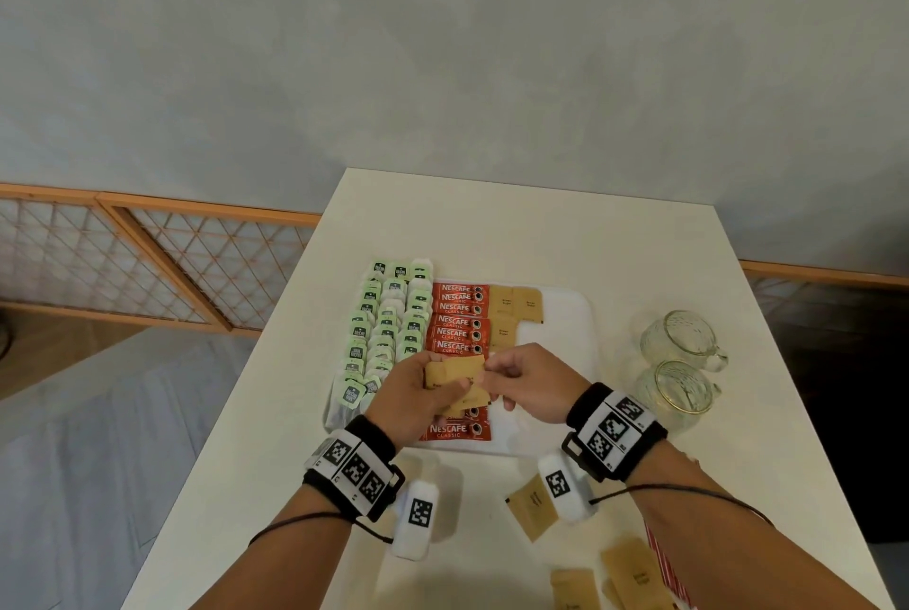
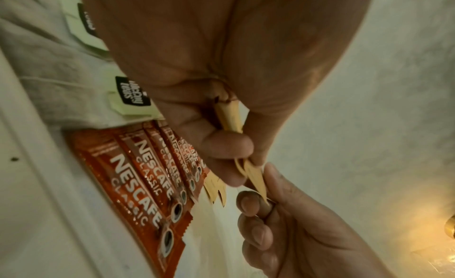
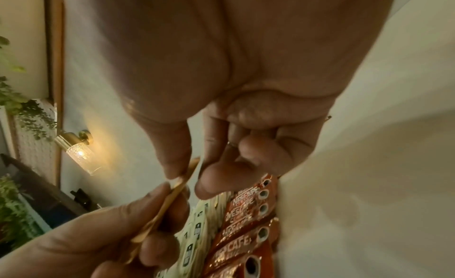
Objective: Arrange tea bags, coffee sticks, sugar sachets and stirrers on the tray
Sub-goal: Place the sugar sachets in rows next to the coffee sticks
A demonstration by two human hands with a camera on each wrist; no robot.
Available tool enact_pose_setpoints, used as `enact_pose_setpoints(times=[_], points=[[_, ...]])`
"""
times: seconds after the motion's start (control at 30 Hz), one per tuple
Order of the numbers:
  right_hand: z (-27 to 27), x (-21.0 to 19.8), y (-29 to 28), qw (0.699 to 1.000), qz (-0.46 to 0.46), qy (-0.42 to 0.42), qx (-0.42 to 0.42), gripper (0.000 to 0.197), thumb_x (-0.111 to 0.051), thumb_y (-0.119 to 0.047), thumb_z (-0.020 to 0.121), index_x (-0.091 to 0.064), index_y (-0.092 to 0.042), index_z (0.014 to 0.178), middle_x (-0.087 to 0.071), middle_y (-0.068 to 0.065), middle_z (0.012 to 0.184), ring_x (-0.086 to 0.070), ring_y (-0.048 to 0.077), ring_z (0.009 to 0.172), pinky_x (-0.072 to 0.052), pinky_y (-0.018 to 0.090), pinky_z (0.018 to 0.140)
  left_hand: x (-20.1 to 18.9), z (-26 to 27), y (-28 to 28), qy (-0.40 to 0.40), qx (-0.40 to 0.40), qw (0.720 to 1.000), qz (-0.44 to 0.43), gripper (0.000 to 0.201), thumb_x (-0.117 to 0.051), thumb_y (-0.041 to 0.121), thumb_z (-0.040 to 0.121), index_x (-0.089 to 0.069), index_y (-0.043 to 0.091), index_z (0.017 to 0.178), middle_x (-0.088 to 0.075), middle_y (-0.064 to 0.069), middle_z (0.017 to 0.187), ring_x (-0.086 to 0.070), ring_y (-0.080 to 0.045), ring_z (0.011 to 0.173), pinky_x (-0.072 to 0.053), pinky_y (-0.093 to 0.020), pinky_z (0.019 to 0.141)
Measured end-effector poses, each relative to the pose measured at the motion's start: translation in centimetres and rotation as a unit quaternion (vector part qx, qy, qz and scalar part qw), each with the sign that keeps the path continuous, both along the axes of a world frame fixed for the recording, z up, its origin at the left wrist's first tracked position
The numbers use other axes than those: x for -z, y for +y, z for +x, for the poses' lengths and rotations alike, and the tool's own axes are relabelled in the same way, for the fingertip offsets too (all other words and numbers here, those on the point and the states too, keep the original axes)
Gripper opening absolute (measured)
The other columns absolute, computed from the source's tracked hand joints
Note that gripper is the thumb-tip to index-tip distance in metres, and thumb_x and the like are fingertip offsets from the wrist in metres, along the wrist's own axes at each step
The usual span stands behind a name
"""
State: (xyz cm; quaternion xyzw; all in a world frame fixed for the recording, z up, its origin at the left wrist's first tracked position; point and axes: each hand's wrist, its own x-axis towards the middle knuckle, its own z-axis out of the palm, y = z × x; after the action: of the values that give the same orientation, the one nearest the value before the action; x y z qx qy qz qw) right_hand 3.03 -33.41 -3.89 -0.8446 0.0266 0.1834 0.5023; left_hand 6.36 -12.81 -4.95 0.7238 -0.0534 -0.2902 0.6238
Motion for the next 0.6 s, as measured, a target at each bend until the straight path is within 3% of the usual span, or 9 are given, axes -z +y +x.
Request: enact_pose_setpoints(times=[0.1, 0.17, 0.23, 0.3, 0.4, 0.47, 0.6], points=[[-0.4, 0.3, 0.0, 1.0, -0.006, -0.004, 0.003, 0.026, -0.063, -0.029, 0.099, -0.069, -0.012, 0.081, -0.062, -0.011, 0.066, -0.059, 0.006, 0.058, -0.05, 0.021, 0.069, 0.1, -0.1, -0.1, -0.001, 0.001, 1.0, -0.002, 0.025, -0.072, 0.016, 0.091, -0.06, 0.009, 0.112, -0.073, -0.018, 0.101, -0.065, -0.021, 0.068, -0.054, -0.028, 0.055], [-0.1, 0.4, -0.7, 1.0, -0.014, -0.006, 0.025, 0.03, -0.062, -0.031, 0.1, -0.065, -0.015, 0.074, -0.062, -0.01, 0.065, -0.059, 0.007, 0.057, -0.051, 0.024, 0.07, 0.2, -0.1, -0.3, 0.028, -0.014, 0.999, -0.014, 0.022, -0.067, 0.014, 0.095, -0.061, 0.009, 0.115, -0.073, -0.016, 0.108, -0.072, -0.024, 0.081, -0.058, -0.03, 0.062], [0.5, 0.7, -1.9, 0.997, -0.038, -0.016, 0.069, 0.035, -0.06, -0.032, 0.101, -0.066, -0.007, 0.078, -0.066, -0.004, 0.071, -0.06, 0.009, 0.058, -0.048, 0.021, 0.064, 0.2, -0.1, -0.3, 0.062, -0.023, 0.997, -0.032, 0.022, -0.058, 0.006, 0.097, -0.061, 0.01, 0.119, -0.072, -0.014, 0.113, -0.072, -0.03, 0.098, -0.061, -0.033, 0.068], [1.3, 1.0, -3.3, 0.99, -0.069, -0.023, 0.119, 0.037, -0.058, -0.031, 0.102, -0.069, 0.0, 0.085, -0.07, 0.0, 0.075, -0.06, 0.011, 0.058, -0.042, 0.016, 0.058, 0.2, 0.0, -0.2, 0.078, -0.018, 0.996, -0.045, 0.027, -0.05, 0.0, 0.098, -0.06, 0.01, 0.121, -0.072, -0.015, 0.115, -0.07, -0.031, 0.104, -0.06, -0.033, 0.071], [2.6, 1.9, -5.2, 0.98, -0.101, -0.006, 0.171, 0.038, -0.055, -0.032, 0.102, -0.071, -0.001, 0.089, -0.074, 0.015, 0.083, -0.062, 0.017, 0.062, -0.043, 0.024, 0.058, 0.1, 0.1, -0.2, 0.086, -0.016, 0.995, -0.055, 0.031, -0.048, -0.007, 0.097, -0.06, 0.008, 0.121, -0.072, -0.012, 0.11, -0.072, -0.023, 0.097, -0.061, -0.034, 0.073], [3.3, 2.4, -5.9, 0.974, -0.125, 0.017, 0.188, 0.037, -0.056, -0.031, 0.102, -0.07, -0.002, 0.084, -0.071, 0.014, 0.077, -0.06, 0.02, 0.063, -0.046, 0.027, 0.058, 0.3, 0.2, -0.3, 0.089, -0.017, 0.994, -0.064, 0.033, -0.051, -0.011, 0.095, -0.058, 0.007, 0.122, -0.072, -0.009, 0.105, -0.072, -0.018, 0.089, -0.062, -0.035, 0.074], [4.0, 3.4, -6.4, 0.965, -0.171, 0.048, 0.193, 0.037, -0.059, -0.033, 0.1, -0.066, -0.008, 0.073, -0.062, 0.009, 0.069, -0.057, 0.024, 0.064, -0.047, 0.03, 0.065, 0.4, 0.1, -0.3, 0.073, -0.003, 0.995, -0.064, 0.031, -0.055, -0.009, 0.096, -0.057, 0.011, 0.12, -0.072, -0.013, 0.108, -0.073, -0.022, 0.093, -0.063, -0.036, 0.072]])
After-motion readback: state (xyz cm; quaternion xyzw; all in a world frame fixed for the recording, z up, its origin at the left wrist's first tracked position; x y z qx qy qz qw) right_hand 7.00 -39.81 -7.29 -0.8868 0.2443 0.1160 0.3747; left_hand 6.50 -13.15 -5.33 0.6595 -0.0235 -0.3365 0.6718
